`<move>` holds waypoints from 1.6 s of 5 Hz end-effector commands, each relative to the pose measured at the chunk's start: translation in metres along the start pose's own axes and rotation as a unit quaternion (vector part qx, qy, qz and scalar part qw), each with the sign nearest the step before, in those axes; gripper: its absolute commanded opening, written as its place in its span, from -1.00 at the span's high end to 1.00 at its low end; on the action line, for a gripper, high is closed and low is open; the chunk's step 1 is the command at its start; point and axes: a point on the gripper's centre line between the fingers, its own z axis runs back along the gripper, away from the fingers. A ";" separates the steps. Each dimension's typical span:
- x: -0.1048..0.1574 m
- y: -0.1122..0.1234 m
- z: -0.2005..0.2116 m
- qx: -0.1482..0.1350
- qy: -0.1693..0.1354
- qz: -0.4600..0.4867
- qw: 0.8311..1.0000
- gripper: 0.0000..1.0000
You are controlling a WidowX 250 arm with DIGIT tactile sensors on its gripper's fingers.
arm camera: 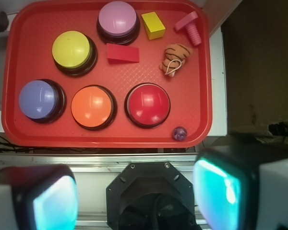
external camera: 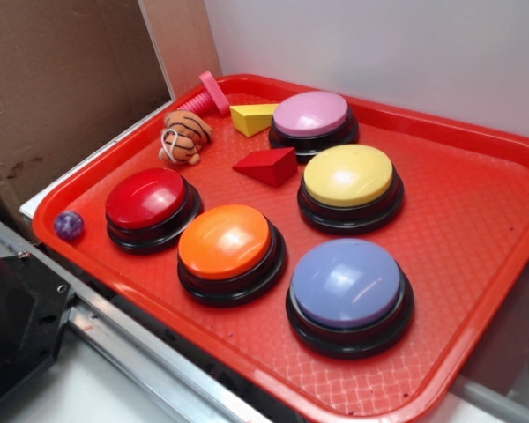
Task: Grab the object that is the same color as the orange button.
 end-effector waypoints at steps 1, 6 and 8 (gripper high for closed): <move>0.000 0.000 0.000 0.000 0.000 0.000 1.000 -1.00; 0.104 0.091 -0.157 0.019 -0.090 0.346 0.934 -1.00; 0.128 0.109 -0.213 0.024 -0.099 0.378 0.920 -1.00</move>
